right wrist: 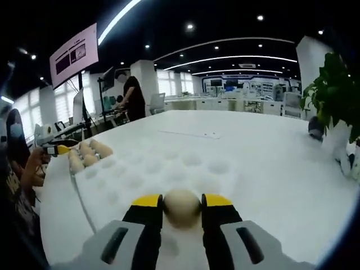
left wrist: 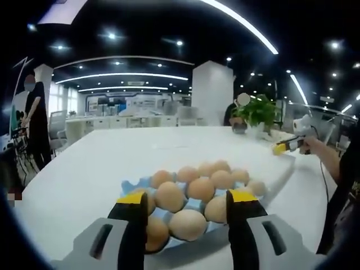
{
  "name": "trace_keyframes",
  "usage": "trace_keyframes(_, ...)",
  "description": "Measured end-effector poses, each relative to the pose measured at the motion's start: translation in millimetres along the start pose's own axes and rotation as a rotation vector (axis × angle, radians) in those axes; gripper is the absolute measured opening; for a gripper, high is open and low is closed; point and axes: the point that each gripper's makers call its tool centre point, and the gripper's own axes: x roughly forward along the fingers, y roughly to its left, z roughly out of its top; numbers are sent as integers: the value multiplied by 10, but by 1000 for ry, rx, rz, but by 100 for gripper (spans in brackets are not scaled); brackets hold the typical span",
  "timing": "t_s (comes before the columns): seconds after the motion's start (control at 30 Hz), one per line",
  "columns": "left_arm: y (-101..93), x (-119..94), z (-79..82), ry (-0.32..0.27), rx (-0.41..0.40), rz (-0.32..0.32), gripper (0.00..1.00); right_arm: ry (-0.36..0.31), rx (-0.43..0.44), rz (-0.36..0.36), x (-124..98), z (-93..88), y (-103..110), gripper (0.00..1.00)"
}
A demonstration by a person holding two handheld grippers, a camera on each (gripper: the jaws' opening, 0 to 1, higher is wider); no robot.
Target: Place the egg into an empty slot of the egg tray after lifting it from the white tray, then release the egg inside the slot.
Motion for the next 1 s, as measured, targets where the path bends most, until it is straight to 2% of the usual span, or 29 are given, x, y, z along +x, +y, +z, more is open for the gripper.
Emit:
trace_keyframes(0.2,-43,16,16,-4,3,-14,57,-36,11,29,-7,133,96,28)
trace_keyframes(0.47,-75,16,27,-6,5,-25,57,-40,18,39,74,205,169,28)
trace_keyframes(1.0,-149,1,19,-3,16,-61,58,-50,-22,143,317,334,647,27)
